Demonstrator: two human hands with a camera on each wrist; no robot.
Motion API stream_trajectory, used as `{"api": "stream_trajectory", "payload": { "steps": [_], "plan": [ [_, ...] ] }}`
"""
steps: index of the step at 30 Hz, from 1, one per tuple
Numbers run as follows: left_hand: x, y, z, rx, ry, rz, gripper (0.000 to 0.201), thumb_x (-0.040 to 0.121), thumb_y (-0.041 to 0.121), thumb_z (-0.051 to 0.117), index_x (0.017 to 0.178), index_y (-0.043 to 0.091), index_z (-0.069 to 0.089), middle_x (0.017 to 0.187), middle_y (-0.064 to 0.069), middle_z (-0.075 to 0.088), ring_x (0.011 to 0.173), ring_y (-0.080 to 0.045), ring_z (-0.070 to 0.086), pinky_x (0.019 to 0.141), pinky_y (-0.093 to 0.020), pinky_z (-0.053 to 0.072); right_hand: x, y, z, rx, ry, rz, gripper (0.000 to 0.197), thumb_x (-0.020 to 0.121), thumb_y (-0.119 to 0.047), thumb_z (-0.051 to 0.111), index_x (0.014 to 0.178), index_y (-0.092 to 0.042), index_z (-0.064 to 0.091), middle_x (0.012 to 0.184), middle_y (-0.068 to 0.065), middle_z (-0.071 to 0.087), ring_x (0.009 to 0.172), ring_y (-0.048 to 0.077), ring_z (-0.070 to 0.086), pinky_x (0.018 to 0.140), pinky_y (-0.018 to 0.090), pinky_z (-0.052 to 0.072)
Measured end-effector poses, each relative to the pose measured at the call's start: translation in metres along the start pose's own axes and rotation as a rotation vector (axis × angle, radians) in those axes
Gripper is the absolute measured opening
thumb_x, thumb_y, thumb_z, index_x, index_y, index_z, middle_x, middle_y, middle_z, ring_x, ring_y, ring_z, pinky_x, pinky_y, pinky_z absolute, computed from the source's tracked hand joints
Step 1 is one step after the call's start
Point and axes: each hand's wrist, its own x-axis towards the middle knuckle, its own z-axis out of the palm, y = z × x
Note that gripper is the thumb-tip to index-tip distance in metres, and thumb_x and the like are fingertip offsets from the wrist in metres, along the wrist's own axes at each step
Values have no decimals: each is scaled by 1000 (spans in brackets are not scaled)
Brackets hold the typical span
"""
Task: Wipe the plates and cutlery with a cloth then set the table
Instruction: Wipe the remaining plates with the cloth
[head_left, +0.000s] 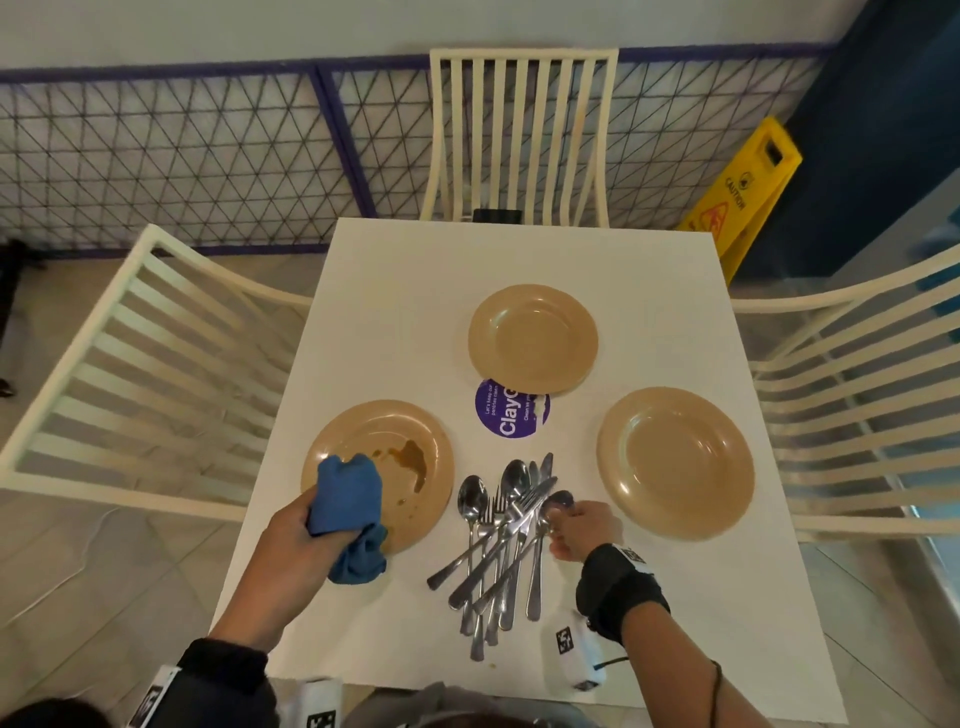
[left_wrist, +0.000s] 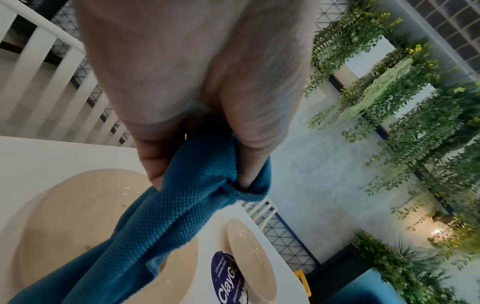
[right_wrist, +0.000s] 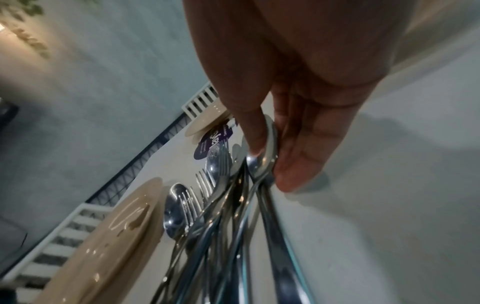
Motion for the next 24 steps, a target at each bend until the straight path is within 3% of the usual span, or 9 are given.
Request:
{"api": "stream_trajectory", "payload": {
  "steps": [4,8,11,13,16,18,20,22,24],
  "plan": [
    [10,-12,-15,-28,53,-2,12,91,14,70,97,25,70,87,9,77,84,-12,73,80,-32,55,-17,-19,-14,-362,185,-164,26,93,-38,62,108,-17,62,105,5,66,96,26,65,84,33,51],
    [22,-17,-24,-46,68,-18,10,90,18,71,96,26,69,90,1,76,89,-18,71,85,-41,55,-35,-44,-14,-416,248,-277,36,95,-36,55,127,-20,54,129,6,55,108,25,61,89,36,48],
    [38,-17,-27,-31,63,-11,3,91,16,69,93,19,69,83,-3,76,83,-20,71,79,-35,55,-46,-70,3,-406,219,-392,30,97,-33,53,123,-21,57,122,5,58,99,19,59,89,35,49],
    [49,-14,-26,7,51,13,5,91,12,68,91,6,68,76,-10,72,75,-27,68,64,-25,55,-48,-83,23,-404,152,-453,28,96,-33,54,121,-23,58,114,3,63,96,16,57,87,33,46],
    [74,-23,-20,174,53,63,17,84,13,75,85,1,63,77,-15,60,67,-23,62,52,-22,48,-44,-98,56,-459,59,-487,29,94,-36,55,121,-25,58,116,1,64,106,17,59,95,37,45],
    [91,-33,-17,324,28,49,20,79,22,75,91,13,63,98,-9,53,78,-24,63,61,-26,51,-39,-107,75,-484,33,-486,34,94,-36,56,125,-24,57,122,2,62,111,19,58,99,39,46],
    [105,-49,-14,498,-44,2,42,82,23,70,123,23,59,126,-8,44,103,-28,58,83,-36,52,-31,-114,91,-499,-7,-455,41,93,-34,58,132,-22,53,129,5,58,116,22,57,101,41,46],
    [113,-65,-11,672,-108,-7,67,86,22,64,148,29,38,144,-7,32,124,-32,43,98,-41,45,-23,-120,104,-535,-39,-410,50,91,-31,60,138,-20,47,134,8,55,120,25,57,102,41,47],
    [114,-75,-8,815,-127,57,74,86,28,62,153,34,29,154,-3,25,135,-32,31,106,-42,39,-17,-125,115,-579,-53,-365,54,90,-27,61,140,-17,45,133,10,56,120,28,56,100,40,47]
  ]
}}
